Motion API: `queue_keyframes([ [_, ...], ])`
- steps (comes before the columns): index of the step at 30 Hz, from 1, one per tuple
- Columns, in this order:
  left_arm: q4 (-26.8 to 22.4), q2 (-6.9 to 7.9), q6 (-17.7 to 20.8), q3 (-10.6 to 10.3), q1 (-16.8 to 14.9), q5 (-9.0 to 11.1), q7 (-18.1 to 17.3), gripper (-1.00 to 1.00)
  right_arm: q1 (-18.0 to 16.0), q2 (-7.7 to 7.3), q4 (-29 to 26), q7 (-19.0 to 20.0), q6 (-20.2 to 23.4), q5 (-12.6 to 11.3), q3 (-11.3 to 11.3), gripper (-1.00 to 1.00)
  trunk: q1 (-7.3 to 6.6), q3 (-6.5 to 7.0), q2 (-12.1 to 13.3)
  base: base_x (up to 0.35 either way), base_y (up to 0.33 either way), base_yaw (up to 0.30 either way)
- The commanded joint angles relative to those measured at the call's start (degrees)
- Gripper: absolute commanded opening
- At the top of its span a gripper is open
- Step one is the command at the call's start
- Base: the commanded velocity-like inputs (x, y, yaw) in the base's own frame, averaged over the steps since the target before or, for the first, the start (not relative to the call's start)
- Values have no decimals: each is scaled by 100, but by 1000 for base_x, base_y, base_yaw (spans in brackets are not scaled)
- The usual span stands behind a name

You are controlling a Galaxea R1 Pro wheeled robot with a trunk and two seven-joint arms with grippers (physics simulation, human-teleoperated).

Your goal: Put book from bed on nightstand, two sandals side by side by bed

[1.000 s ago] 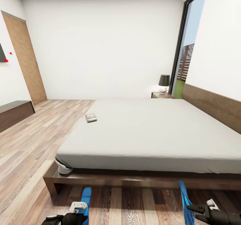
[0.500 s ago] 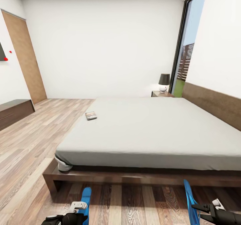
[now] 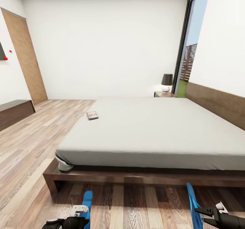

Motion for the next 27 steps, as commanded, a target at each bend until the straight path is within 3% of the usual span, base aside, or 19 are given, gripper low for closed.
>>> queue_keyframes([
  [1,-13,-4,44,51,-2,-39,-39,-100,-5,-4,-3,-3,51,-49,26,-100,21,-24,-44,0,0,0],
  [27,-13,-7,43,43,-2,-40,-39,-100,-5,-4,-3,-3,49,-49,27,-100,593,-491,-1087,0,0,0],
])
